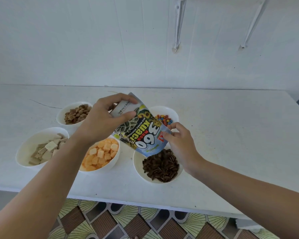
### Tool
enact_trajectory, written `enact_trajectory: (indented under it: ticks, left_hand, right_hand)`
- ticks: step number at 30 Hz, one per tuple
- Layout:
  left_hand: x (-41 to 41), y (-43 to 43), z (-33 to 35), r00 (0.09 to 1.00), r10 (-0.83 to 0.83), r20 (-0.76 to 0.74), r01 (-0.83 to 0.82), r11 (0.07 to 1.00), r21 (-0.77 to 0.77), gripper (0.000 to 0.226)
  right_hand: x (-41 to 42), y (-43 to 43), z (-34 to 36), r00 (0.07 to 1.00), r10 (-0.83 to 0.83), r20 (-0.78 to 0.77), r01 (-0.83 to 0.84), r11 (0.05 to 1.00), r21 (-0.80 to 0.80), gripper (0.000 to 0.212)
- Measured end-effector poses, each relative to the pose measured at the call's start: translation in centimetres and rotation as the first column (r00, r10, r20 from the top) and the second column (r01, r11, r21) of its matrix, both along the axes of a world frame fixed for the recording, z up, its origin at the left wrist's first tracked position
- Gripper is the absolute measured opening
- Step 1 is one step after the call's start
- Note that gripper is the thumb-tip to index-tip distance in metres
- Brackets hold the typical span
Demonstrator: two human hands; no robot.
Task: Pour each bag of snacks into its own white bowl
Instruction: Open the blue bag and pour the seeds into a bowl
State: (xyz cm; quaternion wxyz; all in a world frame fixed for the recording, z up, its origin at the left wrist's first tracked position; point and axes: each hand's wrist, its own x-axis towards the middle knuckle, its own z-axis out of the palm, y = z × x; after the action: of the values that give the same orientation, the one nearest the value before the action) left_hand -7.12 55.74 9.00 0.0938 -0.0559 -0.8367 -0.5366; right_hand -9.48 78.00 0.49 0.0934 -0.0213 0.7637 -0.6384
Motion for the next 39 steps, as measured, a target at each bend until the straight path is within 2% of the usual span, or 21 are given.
enact_trajectory:
  ticks: [5,9,13,16,20,22,27,28,31,32,35,39]
  left_hand:
    - [-0.3,-0.4,1.1,0.996,0.067,-0.055,-0.066,0.998,0.025,0.021]
    - [-0.5,-1.0,2.4,0.974,0.138,-0.179,-0.123,0.988,0.093,0.022]
    - [-0.6,-1.5,3.1,0.951,0.151,-0.269,-0.133,0.988,0.084,0.023]
    - [-0.3,-1.0,2.8,0.967,0.124,-0.225,-0.111,0.991,0.069,0.024]
    - [0.1,-0.4,1.9,0.998,0.033,-0.049,-0.035,0.999,-0.037,0.039]
    - [0.1,-0.3,1.7,1.0,-0.015,0.021,0.016,0.996,-0.087,0.044]
    - [0.0,0.4,1.7,0.995,-0.097,0.031,0.1,0.988,-0.121,0.041]
    - [0.0,0.5,1.7,0.993,-0.112,0.024,0.114,0.984,-0.133,0.041]
    - [0.0,1.2,2.3,0.989,-0.144,-0.012,0.14,0.977,-0.161,0.039]
    - [-0.1,1.4,2.6,0.986,-0.162,-0.031,0.154,0.971,-0.183,0.037]
    - [0.1,2.4,3.4,0.965,-0.24,-0.107,0.199,0.932,-0.303,0.03]
    - [0.1,3.0,3.8,0.933,-0.26,-0.247,0.136,0.895,-0.426,0.026]
  right_hand:
    - [-0.3,-0.2,2.0,0.994,-0.002,-0.112,-0.006,0.998,-0.065,0.012]
    - [-0.7,-0.5,4.5,0.972,0.003,-0.234,-0.042,0.986,-0.162,0.009]
    - [-1.1,-0.7,5.3,0.966,0.02,-0.257,-0.074,0.977,-0.2,0.009]
    - [-1.3,-0.6,4.0,0.969,0.024,-0.246,-0.069,0.982,-0.177,0.01]
    - [-1.5,0.2,1.1,0.978,0.094,-0.187,-0.113,0.989,-0.095,0.028]
    - [-1.5,0.4,0.2,0.972,0.169,-0.161,-0.174,0.985,-0.015,0.044]
    - [-1.8,0.6,0.4,0.942,0.327,-0.076,-0.312,0.936,0.164,0.085]
    - [-1.8,0.7,1.0,0.935,0.346,-0.079,-0.326,0.925,0.193,0.083]
    - [-2.0,0.7,2.8,0.917,0.382,-0.116,-0.355,0.914,0.198,0.041]
    - [-2.0,0.6,3.4,0.909,0.395,-0.135,-0.372,0.913,0.165,0.035]
    - [-2.0,0.3,4.8,0.885,0.417,-0.207,-0.409,0.909,0.082,0.024]
    - [-1.9,0.3,4.9,0.873,0.425,-0.238,-0.441,0.897,-0.015,0.019]
